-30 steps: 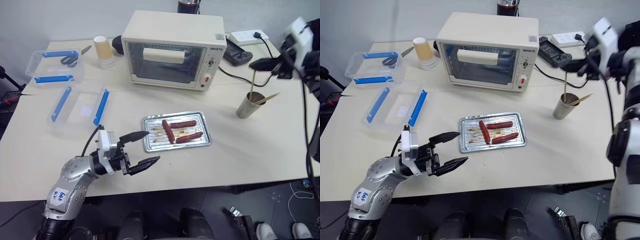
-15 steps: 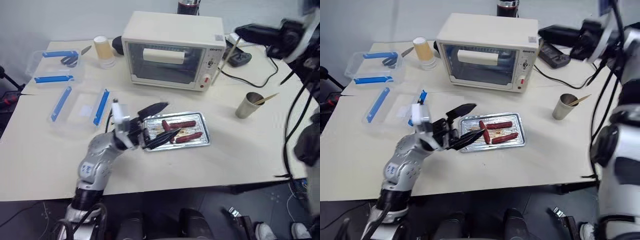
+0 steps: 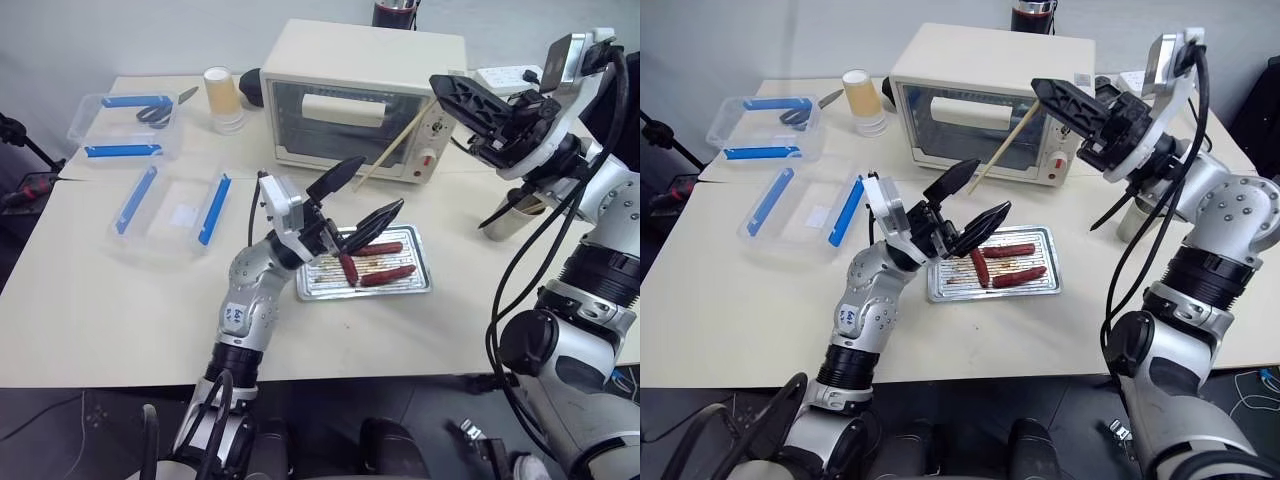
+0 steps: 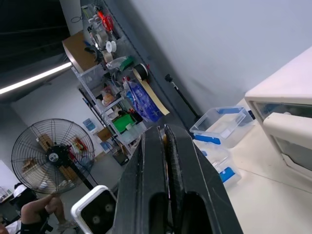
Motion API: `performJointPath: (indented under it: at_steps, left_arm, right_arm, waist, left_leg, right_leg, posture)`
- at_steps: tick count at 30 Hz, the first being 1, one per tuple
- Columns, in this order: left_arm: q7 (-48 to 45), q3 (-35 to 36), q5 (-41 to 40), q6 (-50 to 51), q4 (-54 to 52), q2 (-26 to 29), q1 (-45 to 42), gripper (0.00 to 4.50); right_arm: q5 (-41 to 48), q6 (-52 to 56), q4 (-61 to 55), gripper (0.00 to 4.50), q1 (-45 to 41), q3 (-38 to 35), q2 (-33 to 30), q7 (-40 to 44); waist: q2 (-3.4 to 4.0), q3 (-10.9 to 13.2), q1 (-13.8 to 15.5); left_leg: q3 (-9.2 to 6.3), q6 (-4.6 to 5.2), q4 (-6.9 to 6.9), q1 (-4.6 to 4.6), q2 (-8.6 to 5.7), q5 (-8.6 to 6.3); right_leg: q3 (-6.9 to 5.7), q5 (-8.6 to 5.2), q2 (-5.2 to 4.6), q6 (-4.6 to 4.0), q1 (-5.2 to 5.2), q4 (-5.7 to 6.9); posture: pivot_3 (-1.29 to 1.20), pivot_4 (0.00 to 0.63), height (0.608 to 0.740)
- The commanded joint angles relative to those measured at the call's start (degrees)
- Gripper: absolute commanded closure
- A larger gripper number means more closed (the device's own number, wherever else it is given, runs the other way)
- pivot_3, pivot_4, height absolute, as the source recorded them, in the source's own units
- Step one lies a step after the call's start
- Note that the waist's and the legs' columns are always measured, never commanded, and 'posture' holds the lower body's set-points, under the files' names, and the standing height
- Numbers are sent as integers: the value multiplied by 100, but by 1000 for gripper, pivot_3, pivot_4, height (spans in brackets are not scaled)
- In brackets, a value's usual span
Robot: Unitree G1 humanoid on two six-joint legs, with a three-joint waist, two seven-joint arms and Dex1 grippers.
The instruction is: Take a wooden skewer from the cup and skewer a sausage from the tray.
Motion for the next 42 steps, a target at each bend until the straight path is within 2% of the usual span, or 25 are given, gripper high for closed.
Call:
performJointPath:
  at_steps: [1, 8, 11, 21, 23, 25, 28, 29, 30, 32, 35, 41, 42]
  left_arm:
    - [70, -15, -4, -208, -89, -156, -189, 0]
    - [204, 74, -49, -332, 11, -340, -355, 0]
    - [168, 68, -70, -324, 4, -366, -352, 606]
    - [139, 18, -68, -263, -52, -395, -264, 3582]
    - [150, 16, -66, -257, -53, -403, -268, 4285]
    - [169, 16, -68, -221, -63, -400, -265, 4397]
    - [192, 32, -84, -147, -103, -367, -254, 4397]
    - [201, 43, -99, -118, -130, -343, -248, 4500]
    - [195, 54, -115, -88, -161, -309, -240, 4500]
    - [174, 85, -144, -24, -222, -222, -218, 4500]
    - [82, 137, -202, 148, -372, 33, -158, 4500]
    - [-387, 362, -417, 697, -953, 1149, 321, 4500]
    - [-564, 532, -499, 859, -1132, 1559, 562, 4500]
  right_arm:
    - [569, 77, -355, 4420, 108, -154, 102, -450]
    - [1174, -58, -606, 4420, 454, 22, 181, -966]
    - [1338, -159, -603, 4500, 518, 81, 165, -1117]
    - [1955, -403, -651, 4500, 691, 286, 147, -1510]
    - [2056, -459, -658, 4500, 741, 345, 131, -1572]
    - [2659, -196, -489, 4500, 733, 250, 123, -1713]
    - [3008, -156, -655, 4500, 816, 370, 14, -1636]
    - [2992, -176, -677, 4034, 866, 436, -52, -1714]
    - [2940, -216, -729, 3818, 930, 519, -151, -1648]
    - [2717, -429, -745, 3102, 1033, 624, -311, -1585]
    - [1852, -1277, -696, 2121, 1182, 818, -616, -1327]
    - [294, -2377, -440, 73, 2188, 1866, -2409, 1219]
    - [-220, -3019, -326, 25, 2496, 2100, -2724, 1770]
  waist:
    - [0, 0, 1]
    - [0, 0, 22]
    - [0, 0, 20]
    - [0, 0, 45]
    - [0, 0, 48]
    - [0, 0, 47]
    - [0, 0, 66]
    - [0, 0, 62]
    - [0, 0, 56]
    - [0, 0, 54]
    - [0, 0, 54]
    - [-1, 1, 59]
    - [-3, 2, 58]
  left_leg:
    - [0, 0, 0, 0, 0, 0]
    - [1, 1, 0, -1, -1, 0]
    - [1, 1, 0, -1, 0, 0]
    - [1, 2, 0, -1, 0, -1]
    - [1, 2, 0, -1, 0, -1]
    - [2, 3, 0, -2, 0, -1]
    - [0, 3, 0, -2, 0, -1]
    - [-1, 4, 0, -5, 0, -1]
    - [0, 5, 0, -5, 0, -2]
    - [0, 5, -1, -4, 1, -2]
    - [1, 5, 0, -4, 0, -2]
    - [1, 7, -11, -5, -2, -3]
    - [2, 7, -11, -5, -1, -4]
  right_leg:
    - [0, 0, 0, 0, 0, 0]
    - [0, 0, 0, 1, 0, 0]
    - [0, 0, 1, 1, 0, -1]
    - [0, 0, 1, 1, 0, -2]
    - [0, 0, 1, 0, 0, -3]
    - [0, 0, 0, 0, 0, -3]
    - [0, 0, 1, 0, 0, -4]
    - [-1, 0, 0, 0, 0, -5]
    - [0, 0, 0, 0, 0, -7]
    - [0, 0, 1, 0, 0, -7]
    - [0, 0, 1, 0, 0, -7]
    - [-1, 0, 1, 1, -1, -21]
    - [-1, 0, 1, 1, -1, -23]
  posture:
    - [0, 150, 740]
    - [0, 150, 740]
    - [0, 150, 740]
    - [0, 150, 740]
    - [0, 150, 740]
    - [0, 150, 740]
    - [0, 150, 740]
    - [0, 150, 740]
    - [0, 150, 740]
    - [0, 150, 740]
    - [0, 150, 740]
    - [0, 150, 740]
    - [0, 150, 740]
